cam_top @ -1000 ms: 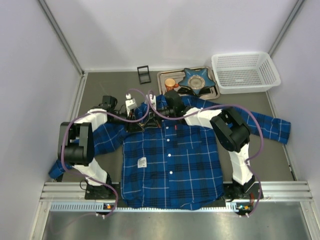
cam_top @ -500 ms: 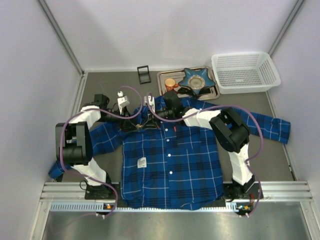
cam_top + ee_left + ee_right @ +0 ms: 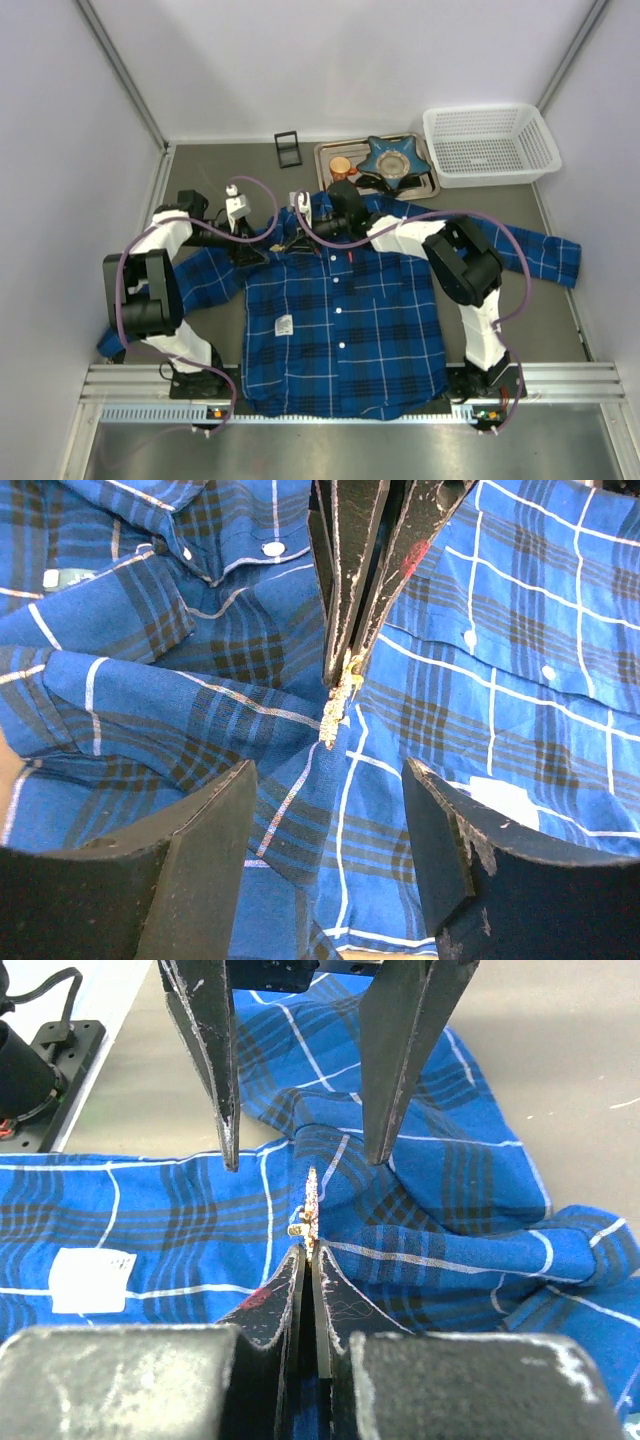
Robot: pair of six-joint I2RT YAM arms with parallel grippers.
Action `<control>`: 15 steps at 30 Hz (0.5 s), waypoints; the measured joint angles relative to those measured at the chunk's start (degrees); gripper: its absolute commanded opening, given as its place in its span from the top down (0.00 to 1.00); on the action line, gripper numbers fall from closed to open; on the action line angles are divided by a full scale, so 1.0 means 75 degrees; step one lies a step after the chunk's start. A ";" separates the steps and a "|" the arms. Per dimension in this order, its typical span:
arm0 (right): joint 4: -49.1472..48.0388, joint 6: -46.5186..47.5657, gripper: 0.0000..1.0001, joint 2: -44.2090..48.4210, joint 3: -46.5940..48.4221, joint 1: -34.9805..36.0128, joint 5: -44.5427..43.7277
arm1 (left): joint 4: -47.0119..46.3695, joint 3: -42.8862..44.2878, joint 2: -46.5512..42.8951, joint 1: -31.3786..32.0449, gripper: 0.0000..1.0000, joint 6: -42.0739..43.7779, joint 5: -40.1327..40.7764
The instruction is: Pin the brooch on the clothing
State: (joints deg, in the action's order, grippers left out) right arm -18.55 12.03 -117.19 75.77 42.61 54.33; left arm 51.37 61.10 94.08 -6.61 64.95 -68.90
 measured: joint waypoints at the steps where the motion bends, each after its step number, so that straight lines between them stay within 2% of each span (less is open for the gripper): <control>1: 0.0000 0.0102 1.00 0.0047 -0.0006 0.0000 -0.0038 | -0.0050 -0.0009 -0.0079 0.0000 0.36 -0.0032 0.0032; 9: -0.0157 0.1577 1.00 0.0664 -0.0589 0.0032 -0.0536 | -0.1999 -0.0947 -0.1241 0.0003 0.36 -0.1530 0.0530; 15: -0.0495 0.2480 1.00 0.0921 -0.1105 0.0146 -0.0761 | -0.2742 -0.0994 -0.1285 0.0000 0.35 -0.2098 0.0734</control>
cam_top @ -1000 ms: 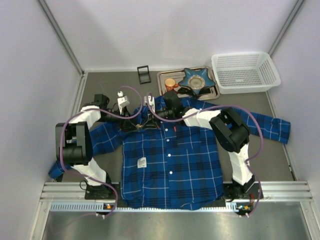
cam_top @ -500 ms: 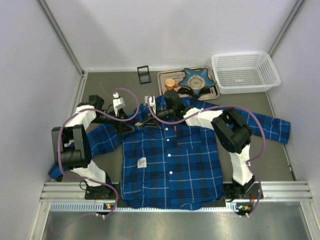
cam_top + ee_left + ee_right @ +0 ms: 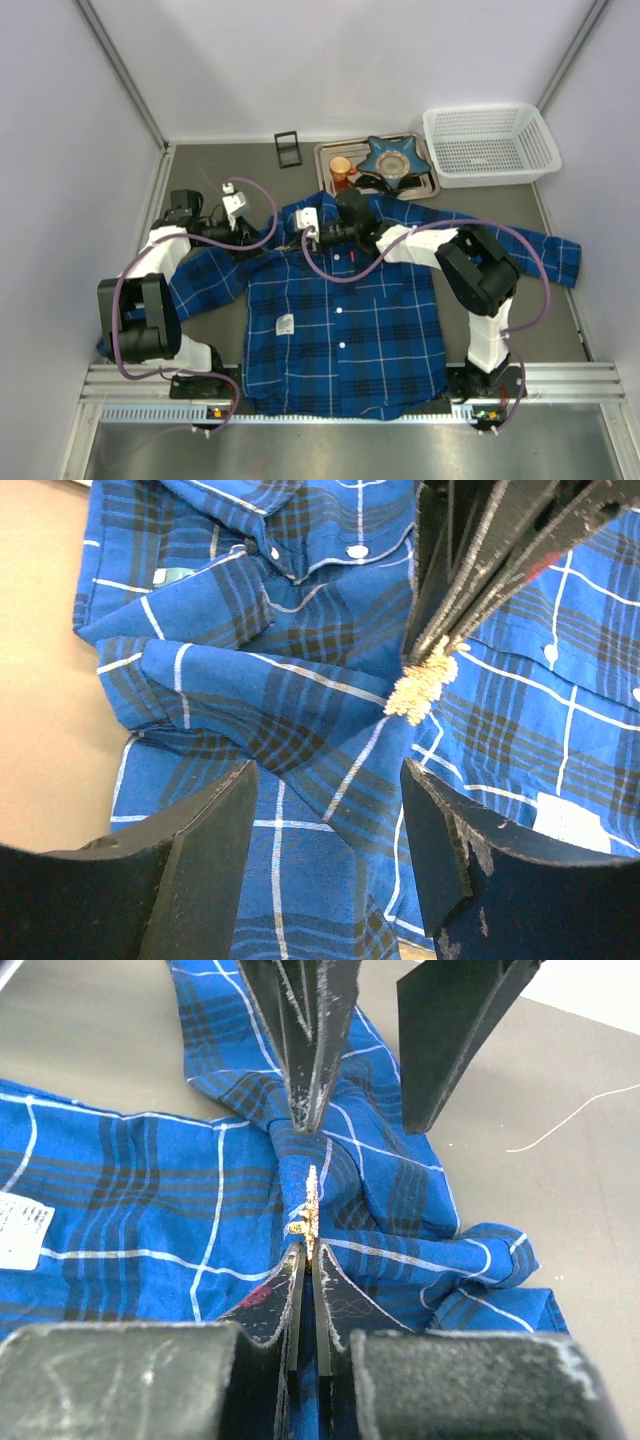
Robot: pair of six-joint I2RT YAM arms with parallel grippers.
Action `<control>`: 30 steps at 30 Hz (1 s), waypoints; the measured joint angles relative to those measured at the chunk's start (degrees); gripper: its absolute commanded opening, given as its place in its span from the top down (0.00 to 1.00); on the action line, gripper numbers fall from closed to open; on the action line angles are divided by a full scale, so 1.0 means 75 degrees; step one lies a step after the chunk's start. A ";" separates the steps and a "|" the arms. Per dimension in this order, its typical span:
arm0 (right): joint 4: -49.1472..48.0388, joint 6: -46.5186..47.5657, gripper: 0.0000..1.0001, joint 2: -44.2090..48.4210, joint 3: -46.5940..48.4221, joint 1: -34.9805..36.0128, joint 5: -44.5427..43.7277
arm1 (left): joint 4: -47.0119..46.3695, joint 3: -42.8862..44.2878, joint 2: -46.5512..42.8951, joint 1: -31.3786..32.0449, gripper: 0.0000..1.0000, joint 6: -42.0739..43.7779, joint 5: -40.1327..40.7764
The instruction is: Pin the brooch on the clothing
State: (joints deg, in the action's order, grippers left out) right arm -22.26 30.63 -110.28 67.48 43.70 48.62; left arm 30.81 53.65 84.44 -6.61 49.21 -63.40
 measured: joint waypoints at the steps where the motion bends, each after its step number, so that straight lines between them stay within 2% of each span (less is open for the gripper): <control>1: -0.0052 0.0090 1.00 0.0012 -0.0055 0.0012 -0.0017 | -0.0093 -0.0006 0.0000 0.0003 0.35 -0.0070 0.0041; 7: -0.0239 0.0694 1.00 0.0128 -0.0399 0.0082 -0.0105 | -0.0676 -0.0079 0.0000 0.0003 0.34 -0.0682 0.0437; 10: -0.0262 0.0979 0.84 0.0187 -0.0493 0.0119 -0.0143 | -0.0991 -0.0085 0.0000 0.0003 0.33 -0.1081 0.0708; 13: -0.0201 0.1367 0.76 0.0280 -0.0568 0.0163 -0.0160 | -0.1256 -0.0085 0.0015 0.0003 0.33 -0.1533 0.1026; 14: -0.0172 0.1480 0.68 0.0309 -0.0589 0.0178 -0.0163 | -0.1329 -0.0085 0.0035 0.0003 0.33 -0.1670 0.1137; 16: -0.0055 0.1751 0.64 0.0428 -0.0659 0.0207 -0.0152 | -0.1431 -0.0082 0.0082 0.0026 0.32 -0.1897 0.1358; 23: 0.0391 0.2422 0.36 0.0699 -0.0764 0.0216 -0.0230 | -0.1518 0.0108 0.0463 0.0251 0.32 -0.2369 0.2157; 30: 0.1244 0.2057 0.22 0.1040 -0.0731 0.0015 -0.0530 | -0.1309 0.0772 0.1183 0.0667 0.30 -0.2550 0.2978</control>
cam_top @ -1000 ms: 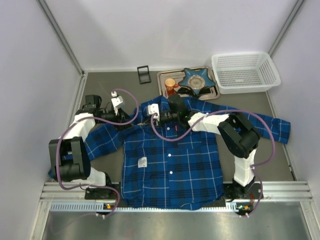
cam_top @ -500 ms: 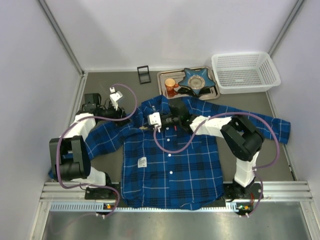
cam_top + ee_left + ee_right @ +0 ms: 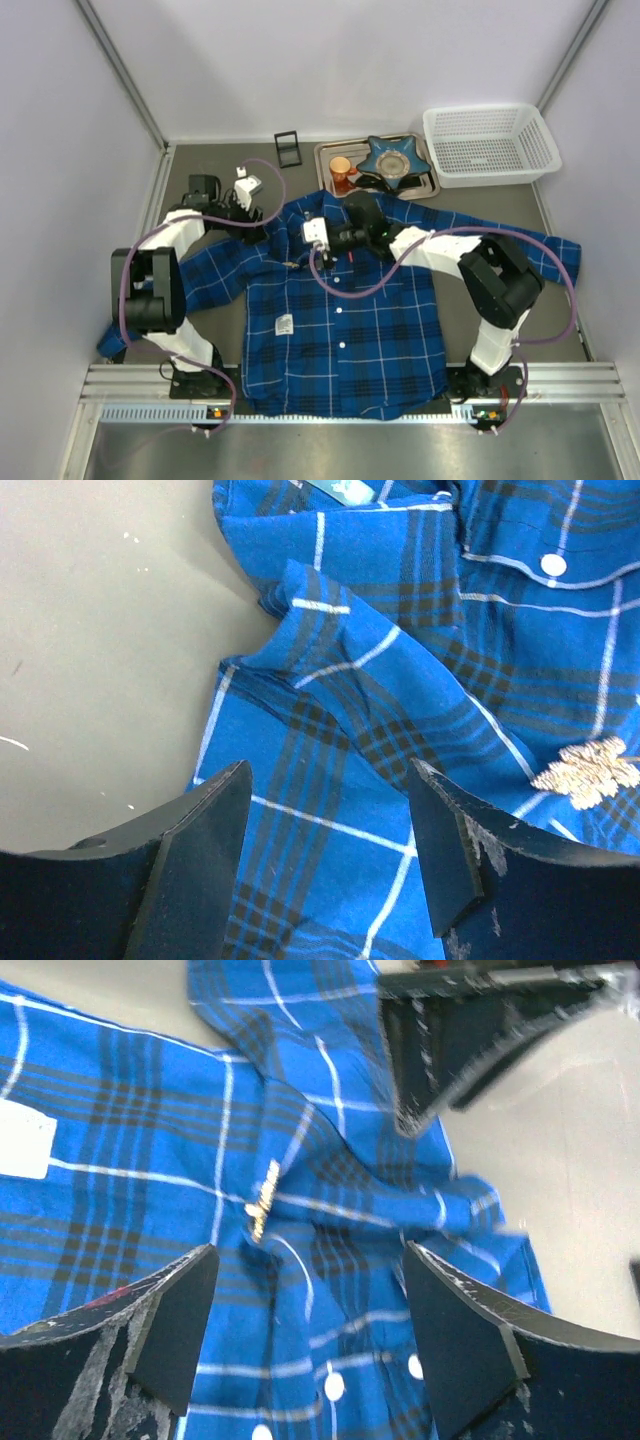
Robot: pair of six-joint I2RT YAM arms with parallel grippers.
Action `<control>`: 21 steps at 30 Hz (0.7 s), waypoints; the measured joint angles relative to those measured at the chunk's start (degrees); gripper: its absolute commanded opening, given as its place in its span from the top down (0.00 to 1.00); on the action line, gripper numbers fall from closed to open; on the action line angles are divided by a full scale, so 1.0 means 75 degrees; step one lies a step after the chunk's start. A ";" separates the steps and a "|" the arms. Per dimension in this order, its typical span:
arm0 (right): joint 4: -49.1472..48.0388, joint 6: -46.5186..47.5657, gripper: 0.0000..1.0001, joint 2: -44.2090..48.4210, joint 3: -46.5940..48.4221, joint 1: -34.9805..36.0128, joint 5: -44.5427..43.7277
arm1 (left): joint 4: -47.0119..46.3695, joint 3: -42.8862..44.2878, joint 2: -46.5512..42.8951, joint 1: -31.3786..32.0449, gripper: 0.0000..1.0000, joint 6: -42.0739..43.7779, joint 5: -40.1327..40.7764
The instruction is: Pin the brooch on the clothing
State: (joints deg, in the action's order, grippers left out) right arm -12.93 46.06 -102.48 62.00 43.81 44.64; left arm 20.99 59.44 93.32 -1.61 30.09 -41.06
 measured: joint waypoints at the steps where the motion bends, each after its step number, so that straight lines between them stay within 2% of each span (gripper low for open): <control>1: 0.0230 -0.0149 0.19 0.0026 0.0082 -0.0125 -0.0064 | 0.0035 0.0146 0.0140 0.0067 0.30 -0.0020 0.0108; 5: 0.1288 -0.1032 0.19 0.0058 0.0717 -0.1003 -0.0408 | 0.0367 0.0871 0.0766 0.0210 0.30 -0.0099 0.0370; 14: 0.3652 -0.2218 0.28 0.0055 0.1990 -0.3360 -0.1399 | 0.1087 0.2739 0.2031 0.0493 0.30 -0.0542 0.0411; 17: 0.4013 -0.2363 0.30 -0.0003 0.2057 -0.3756 -0.2002 | 0.1145 0.3279 0.2378 0.0769 0.30 -0.0828 0.0475; 21: 0.4252 -0.2454 0.32 -0.0405 0.2165 -0.3829 -0.2664 | 0.1151 0.3896 0.2853 0.1072 0.30 -0.1102 0.0717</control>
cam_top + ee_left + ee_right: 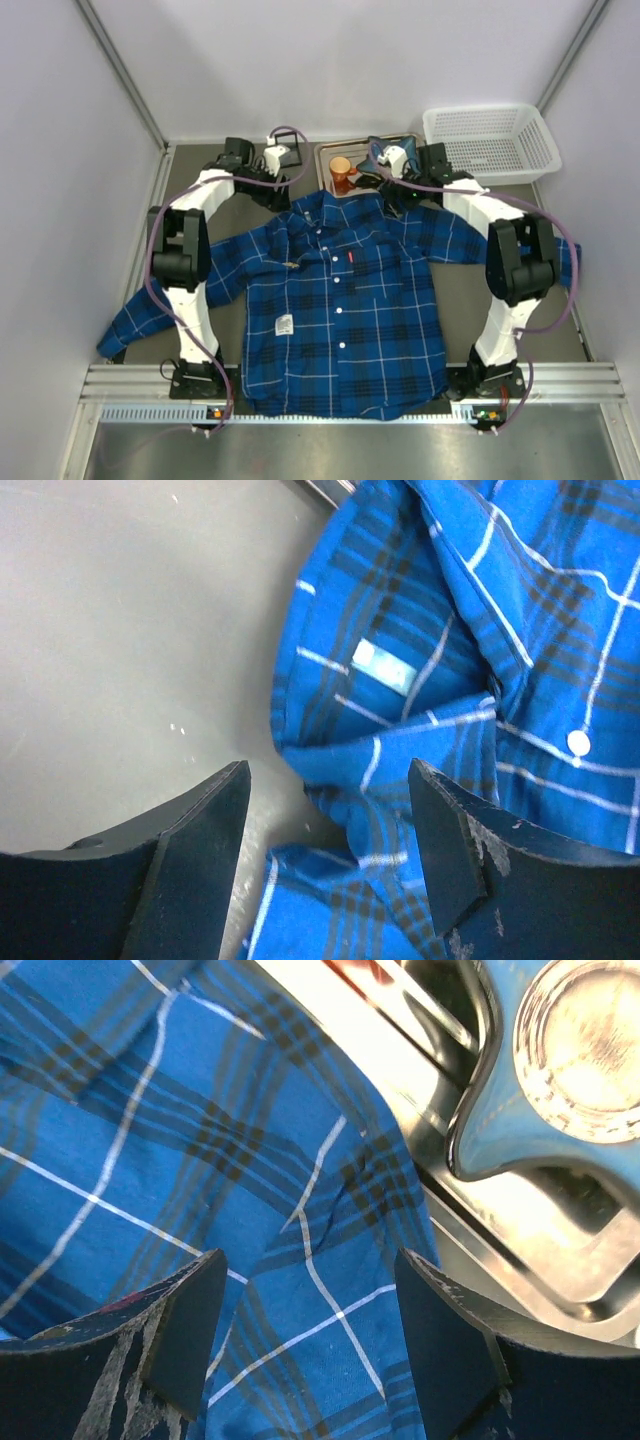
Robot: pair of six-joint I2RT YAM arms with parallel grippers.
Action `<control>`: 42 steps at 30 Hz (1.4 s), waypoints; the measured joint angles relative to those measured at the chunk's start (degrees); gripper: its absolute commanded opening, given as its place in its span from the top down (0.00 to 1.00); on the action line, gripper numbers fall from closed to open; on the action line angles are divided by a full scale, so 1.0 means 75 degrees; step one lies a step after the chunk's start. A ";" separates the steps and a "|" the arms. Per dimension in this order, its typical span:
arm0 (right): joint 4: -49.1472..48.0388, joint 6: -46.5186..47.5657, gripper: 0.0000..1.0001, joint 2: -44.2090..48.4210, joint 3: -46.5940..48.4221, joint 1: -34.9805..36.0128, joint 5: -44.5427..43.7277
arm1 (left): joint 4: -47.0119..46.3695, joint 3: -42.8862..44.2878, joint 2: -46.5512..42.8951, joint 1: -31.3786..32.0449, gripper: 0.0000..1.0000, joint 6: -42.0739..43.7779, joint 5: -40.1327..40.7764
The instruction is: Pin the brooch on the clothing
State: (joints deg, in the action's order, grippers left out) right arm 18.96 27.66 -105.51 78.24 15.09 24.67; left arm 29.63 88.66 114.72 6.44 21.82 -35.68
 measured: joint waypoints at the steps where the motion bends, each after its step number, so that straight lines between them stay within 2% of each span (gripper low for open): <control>1: 0.0073 -0.0026 0.32 -0.0154 0.0041 -0.0012 -0.0175 | 0.0003 0.0201 0.0163 0.0064 0.30 -0.0076 0.0105; 6: 0.0286 -0.0061 0.32 -0.0580 0.0087 -0.0122 -0.0641 | 0.0198 0.1005 0.0909 0.0221 0.29 -0.0283 0.0498; 12: 0.0358 -0.0032 0.33 -0.0597 0.0239 -0.0551 -0.0784 | 0.0347 0.1032 0.1087 0.0213 0.27 -0.0385 0.0673; 16: 0.0358 0.0038 0.40 -0.0650 0.0449 -0.0836 -0.0731 | 0.0350 0.1032 0.1110 0.0213 0.27 -0.0437 0.0676; 21: 0.0341 0.0271 0.42 -0.0868 0.0548 -0.1026 -0.0577 | 0.0443 0.1067 0.1192 0.0210 0.27 -0.0440 0.0618; 24: 0.0405 0.0428 0.47 -0.1099 0.0583 -0.1116 -0.0449 | 0.0519 0.1142 0.1268 0.0204 0.27 -0.0440 0.0574; 27: 0.0498 0.0542 0.54 -0.1274 0.0595 -0.1180 -0.0385 | 0.0568 0.1157 0.1311 0.0204 0.33 -0.0440 0.0507; 29: 0.0638 0.0589 0.55 -0.1419 0.0714 -0.1195 -0.0321 | 0.0597 0.1180 0.1349 0.0204 0.37 -0.0446 0.0460; 34: 0.0921 0.0676 0.67 -0.1693 0.1090 -0.1195 -0.0178 | 0.0635 0.1195 0.1510 0.0204 0.47 -0.0466 0.0350; 38: 0.1119 0.0714 0.77 -0.1760 0.1335 -0.1195 -0.0122 | 0.0685 0.1221 0.1629 0.0204 0.63 -0.0455 0.0265; 39: 0.1154 0.0714 0.87 -0.1766 0.1376 -0.1195 -0.0117 | 0.0691 0.1244 0.1644 0.0204 0.67 -0.0446 0.0265; 41: 0.1247 0.0740 0.99 -0.1775 0.1445 -0.1195 -0.0108 | 0.0702 0.1282 0.1661 0.0204 0.79 -0.0443 0.0251; 42: 0.1294 0.0752 1.00 -0.1786 0.1483 -0.1195 -0.0099 | 0.0726 0.1309 0.1661 0.0204 0.83 -0.0437 0.0248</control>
State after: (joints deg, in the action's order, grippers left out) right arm 28.67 33.30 -118.91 89.36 6.13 23.92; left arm 35.07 98.48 127.17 7.97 18.55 -33.82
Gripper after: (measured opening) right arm 0.106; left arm 0.307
